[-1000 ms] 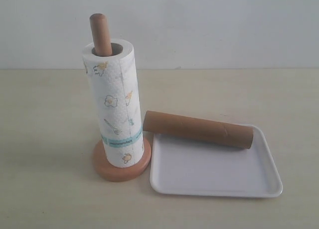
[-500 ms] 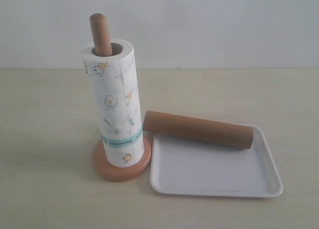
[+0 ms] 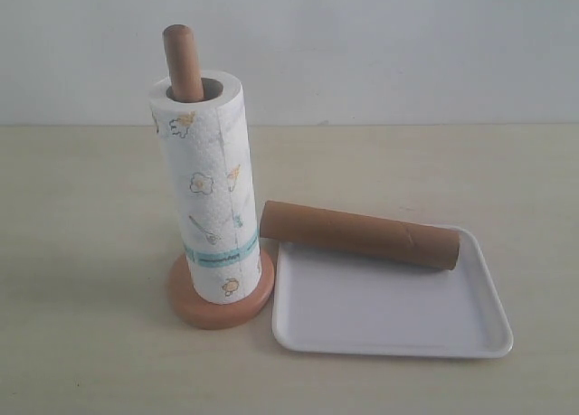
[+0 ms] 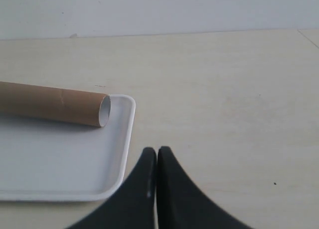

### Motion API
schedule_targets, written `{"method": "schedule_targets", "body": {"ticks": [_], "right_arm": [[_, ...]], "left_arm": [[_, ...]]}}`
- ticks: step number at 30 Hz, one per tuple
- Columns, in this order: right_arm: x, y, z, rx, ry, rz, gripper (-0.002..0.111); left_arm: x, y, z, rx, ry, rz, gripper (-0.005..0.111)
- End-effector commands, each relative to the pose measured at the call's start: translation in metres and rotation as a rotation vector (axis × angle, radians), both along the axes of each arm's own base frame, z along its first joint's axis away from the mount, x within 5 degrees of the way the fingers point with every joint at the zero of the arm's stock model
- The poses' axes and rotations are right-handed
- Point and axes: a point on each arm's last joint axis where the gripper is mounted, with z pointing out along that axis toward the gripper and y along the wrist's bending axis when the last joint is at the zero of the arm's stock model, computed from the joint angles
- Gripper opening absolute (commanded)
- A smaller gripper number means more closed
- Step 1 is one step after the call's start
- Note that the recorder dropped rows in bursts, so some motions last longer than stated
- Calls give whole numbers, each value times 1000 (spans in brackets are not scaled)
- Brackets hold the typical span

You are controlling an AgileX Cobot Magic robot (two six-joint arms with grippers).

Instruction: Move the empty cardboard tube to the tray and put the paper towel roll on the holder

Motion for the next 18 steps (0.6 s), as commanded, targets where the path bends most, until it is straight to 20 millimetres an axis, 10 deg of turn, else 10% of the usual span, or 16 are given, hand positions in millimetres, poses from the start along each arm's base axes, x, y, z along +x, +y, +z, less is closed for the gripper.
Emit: {"method": "schedule_targets", "body": {"ticks": [1, 18], "right_arm": [[0, 0, 1, 2, -7, -3, 0], [0, 0, 2, 3, -24, -4, 0]], "left_arm": [[0, 0, 0, 2, -8, 1, 4], [0, 0, 0, 2, -8, 1, 4]]}}
